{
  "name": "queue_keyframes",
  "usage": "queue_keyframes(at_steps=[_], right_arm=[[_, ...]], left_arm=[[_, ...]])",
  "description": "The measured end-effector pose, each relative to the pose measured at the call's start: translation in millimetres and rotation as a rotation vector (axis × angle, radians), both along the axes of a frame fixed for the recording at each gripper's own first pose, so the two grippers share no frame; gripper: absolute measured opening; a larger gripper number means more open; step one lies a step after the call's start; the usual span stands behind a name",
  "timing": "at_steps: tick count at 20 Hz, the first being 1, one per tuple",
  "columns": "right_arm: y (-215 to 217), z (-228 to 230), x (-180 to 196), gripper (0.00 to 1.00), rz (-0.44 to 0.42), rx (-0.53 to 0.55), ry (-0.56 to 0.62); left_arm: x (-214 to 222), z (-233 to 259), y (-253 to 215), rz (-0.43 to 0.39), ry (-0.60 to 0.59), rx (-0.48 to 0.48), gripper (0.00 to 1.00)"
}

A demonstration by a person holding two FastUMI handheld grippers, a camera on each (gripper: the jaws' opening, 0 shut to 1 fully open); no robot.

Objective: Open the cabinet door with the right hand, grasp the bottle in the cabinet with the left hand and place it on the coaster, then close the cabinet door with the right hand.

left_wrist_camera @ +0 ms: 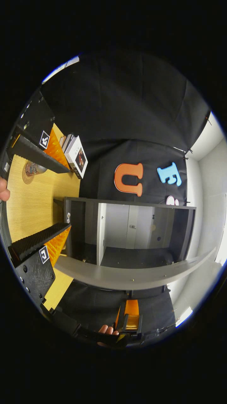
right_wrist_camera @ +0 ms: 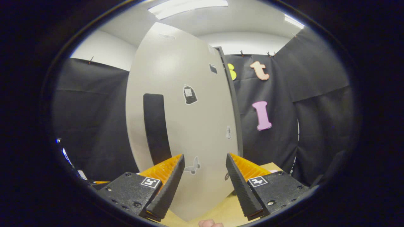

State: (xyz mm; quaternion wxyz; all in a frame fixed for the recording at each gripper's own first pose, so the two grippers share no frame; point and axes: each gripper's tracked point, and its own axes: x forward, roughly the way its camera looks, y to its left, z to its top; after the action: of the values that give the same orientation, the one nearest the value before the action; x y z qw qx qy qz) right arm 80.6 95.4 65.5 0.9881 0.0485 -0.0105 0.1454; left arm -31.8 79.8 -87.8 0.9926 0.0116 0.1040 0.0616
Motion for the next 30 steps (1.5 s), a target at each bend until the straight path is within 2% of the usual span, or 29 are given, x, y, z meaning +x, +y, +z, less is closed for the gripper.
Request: queue_keyframes(at_steps=[1, 2, 5, 6, 7, 12, 13, 14, 15, 17, 18, 19, 20, 22, 23, 24, 27, 30], right_arm=[[12.0, -2.2, 6.7, 0.83, 0.011, 0.000, 0.003], [23.1, -3.7, 14.3, 0.87, 0.024, -0.004, 0.003], [52.7, -3.9, 41.4, 0.88, 0.032, -0.035, -0.025], [62.9, -4.0, 50.2, 0.84, 0.037, -0.046, -0.028], [70.6, -5.0, 57.7, 0.88, 0.037, -0.053, -0.034], [75.9, -5.7, 65.6, 0.88, 0.026, -0.050, -0.041], [70.9, -5.5, 61.4, 0.88, 0.025, -0.046, -0.042], [64.8, -5.6, 56.0, 0.88, 0.025, -0.045, -0.045], [55.2, -5.6, 48.7, 0.88, 0.020, -0.049, -0.049], [31.9, -9.8, 28.5, 0.88, 0.002, -0.068, -0.060], [18.8, -12.0, 17.4, 0.88, -0.016, -0.079, -0.066], [4.0, -13.5, 5.9, 0.88, -0.033, -0.089, -0.072], [-10.9, -16.2, -7.2, 0.88, -0.048, -0.096, -0.075], [-37.4, -24.7, -30.6, 0.88, -0.080, -0.111, -0.080], [-52.6, -31.0, -42.7, 0.88, -0.102, -0.118, -0.074], [-66.4, -38.0, -53.4, 0.88, -0.126, -0.124, -0.061], [-104.1, -59.0, -78.8, 0.89, -0.221, -0.110, -0.034], [-112.4, -90.6, -95.0, 0.89, -0.250, -0.087, -0.011]], left_arm=[[-0.3, 0.0, 3.2, 0.004, 0.001, 0.000, 1.00], [-0.4, 0.7, 6.1, 0.010, -0.002, -0.001, 0.95], [-2.1, 0.2, 15.0, 0.028, -0.001, -0.007, 0.95], [-3.2, -1.7, 17.8, 0.035, 0.004, -0.009, 0.95], [-4.5, -2.7, 20.5, 0.041, 0.008, -0.011, 0.95], [-11.7, -6.9, 31.0, 0.068, 0.016, -0.010, 0.95], [-12.0, -7.1, 31.9, 0.071, 0.016, -0.011, 0.95], [-12.6, -6.1, 32.3, 0.074, 0.013, -0.013, 1.00], [-12.2, -4.4, 32.0, 0.074, 0.009, -0.013, 0.95], [-10.4, 2.8, 28.2, 0.067, -0.006, -0.010, 0.95], [-8.8, 6.9, 25.3, 0.060, -0.016, -0.006, 1.00], [-8.1, 12.0, 22.0, 0.054, -0.026, -0.001, 1.00], [-5.9, 14.6, 18.8, 0.048, -0.034, 0.001, 0.95], [-1.4, 22.2, 8.1, 0.029, -0.055, -0.005, 0.95], [0.0, 26.1, 1.8, 0.017, -0.067, -0.011, 1.00], [1.4, 28.8, -5.1, 0.004, -0.076, -0.015, 0.95], [4.4, 32.8, -26.8, -0.039, -0.095, -0.012, 0.95], [1.4, 31.3, -43.8, -0.068, -0.101, 0.006, 0.95]])
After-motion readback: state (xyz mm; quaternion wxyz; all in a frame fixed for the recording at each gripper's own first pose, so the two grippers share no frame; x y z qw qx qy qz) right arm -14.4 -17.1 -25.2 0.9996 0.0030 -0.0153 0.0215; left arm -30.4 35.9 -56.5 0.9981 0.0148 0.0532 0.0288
